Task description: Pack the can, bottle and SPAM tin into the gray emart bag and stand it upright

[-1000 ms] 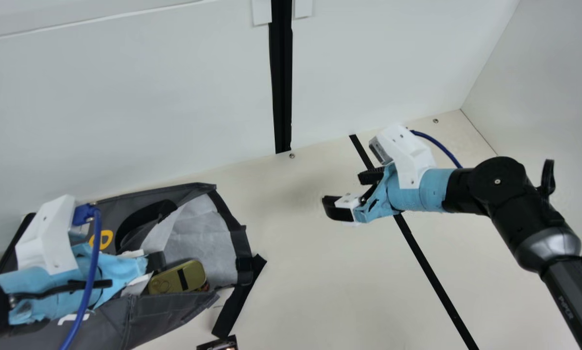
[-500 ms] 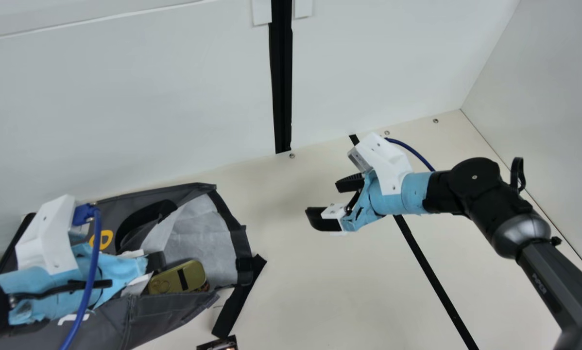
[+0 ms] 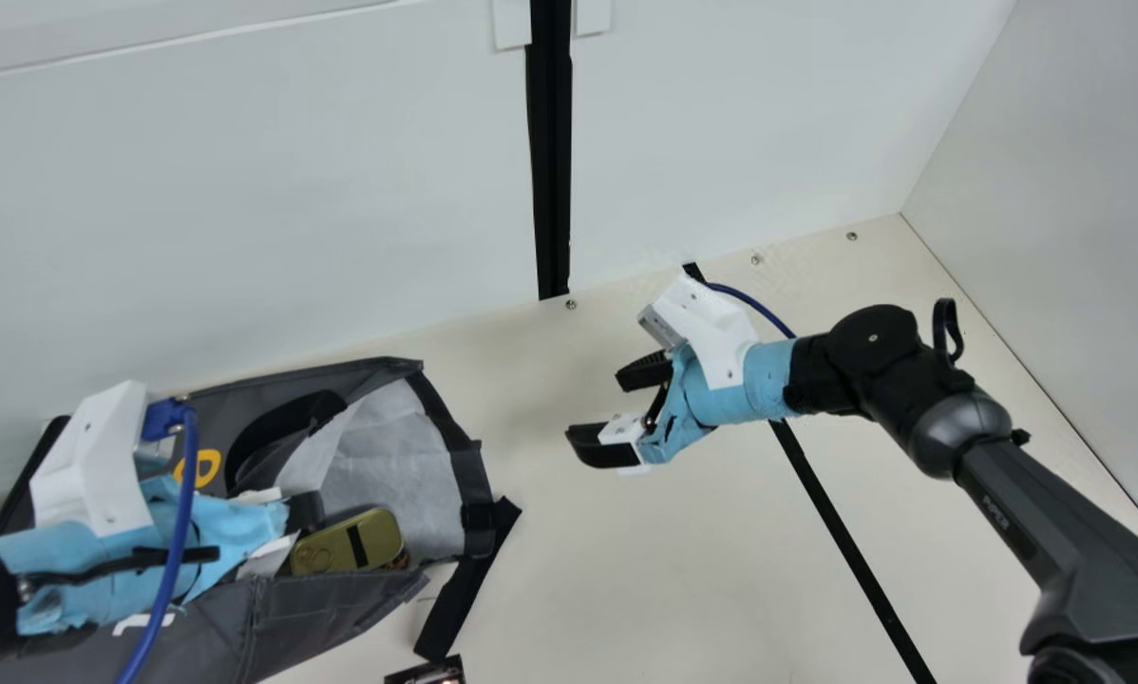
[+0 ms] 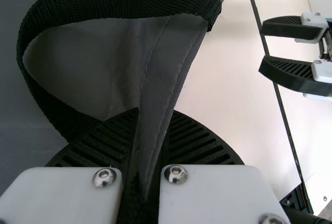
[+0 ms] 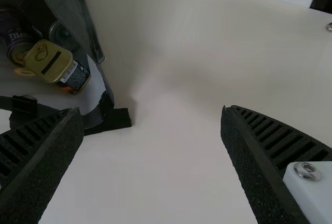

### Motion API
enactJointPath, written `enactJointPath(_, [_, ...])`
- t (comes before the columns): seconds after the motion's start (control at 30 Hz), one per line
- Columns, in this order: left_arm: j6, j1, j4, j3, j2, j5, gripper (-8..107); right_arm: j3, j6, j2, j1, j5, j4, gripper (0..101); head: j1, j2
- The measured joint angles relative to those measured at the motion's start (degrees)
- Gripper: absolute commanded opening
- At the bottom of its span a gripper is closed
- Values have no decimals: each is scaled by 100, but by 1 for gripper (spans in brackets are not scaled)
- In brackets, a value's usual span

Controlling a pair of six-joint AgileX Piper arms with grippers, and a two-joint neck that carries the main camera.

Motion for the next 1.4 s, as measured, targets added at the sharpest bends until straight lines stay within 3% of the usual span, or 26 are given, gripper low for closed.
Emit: enactJointPath(1.4, [0,0,0,0,0,0,-8,-770,-67,1555,1514,-49,472,95,0,-9])
